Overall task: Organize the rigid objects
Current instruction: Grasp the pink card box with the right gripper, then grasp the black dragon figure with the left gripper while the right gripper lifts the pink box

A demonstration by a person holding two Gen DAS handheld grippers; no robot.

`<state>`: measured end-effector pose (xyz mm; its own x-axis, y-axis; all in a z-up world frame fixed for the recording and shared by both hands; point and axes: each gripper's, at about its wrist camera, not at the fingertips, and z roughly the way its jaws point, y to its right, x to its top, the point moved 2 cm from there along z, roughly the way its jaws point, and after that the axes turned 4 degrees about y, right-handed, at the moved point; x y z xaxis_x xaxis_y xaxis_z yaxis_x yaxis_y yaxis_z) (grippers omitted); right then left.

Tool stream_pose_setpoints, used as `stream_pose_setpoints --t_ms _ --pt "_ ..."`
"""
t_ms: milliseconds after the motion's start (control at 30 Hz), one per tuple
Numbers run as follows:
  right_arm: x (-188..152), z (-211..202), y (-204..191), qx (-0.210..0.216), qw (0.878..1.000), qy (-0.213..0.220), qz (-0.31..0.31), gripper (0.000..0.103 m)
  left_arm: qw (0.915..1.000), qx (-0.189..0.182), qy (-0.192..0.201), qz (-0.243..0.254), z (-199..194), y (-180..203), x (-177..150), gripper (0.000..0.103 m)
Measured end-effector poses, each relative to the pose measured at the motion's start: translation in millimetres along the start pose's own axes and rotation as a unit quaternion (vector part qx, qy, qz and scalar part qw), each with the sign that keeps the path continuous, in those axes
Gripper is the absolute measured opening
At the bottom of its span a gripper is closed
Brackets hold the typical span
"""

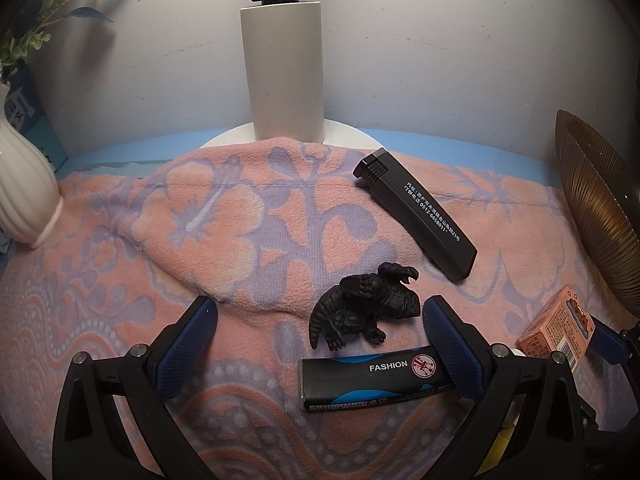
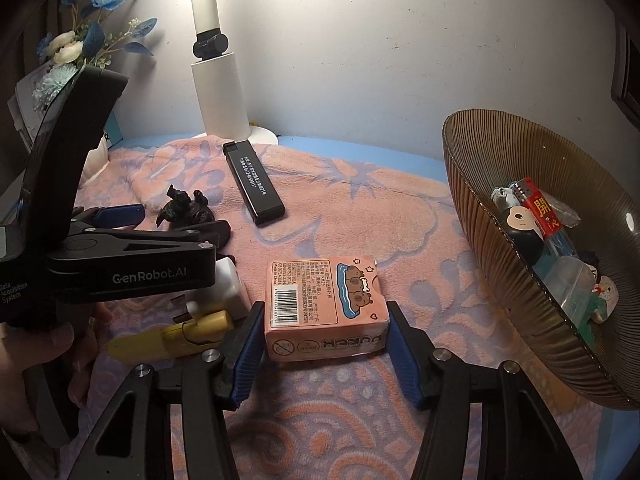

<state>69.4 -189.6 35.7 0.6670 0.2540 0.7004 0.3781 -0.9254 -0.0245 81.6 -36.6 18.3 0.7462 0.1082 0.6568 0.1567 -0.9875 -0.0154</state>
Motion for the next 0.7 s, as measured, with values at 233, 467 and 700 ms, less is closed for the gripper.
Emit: stream_pose_setpoints --t_ms 233,467,700 --pt "-1.7 -12.1 6.8 0.022 0.999 0.019 0.020 0.056 1.0000 -0.001 0.002 0.004 1.2 0.4 -0.1 0.100" --pt "-1.8 -15.1 12.4 0.055 0.996 0.034 0.058 0.056 0.9995 -0.012 0.019 -0.022 -6.2 -13.8 -2.9 0.077" --pt "-4.5 -16.0 30.8 0.095 0.988 0.041 0.114 0.056 0.9948 -0.040 0.042 -0.084 -16.5 -40.7 -9.9 0.050"
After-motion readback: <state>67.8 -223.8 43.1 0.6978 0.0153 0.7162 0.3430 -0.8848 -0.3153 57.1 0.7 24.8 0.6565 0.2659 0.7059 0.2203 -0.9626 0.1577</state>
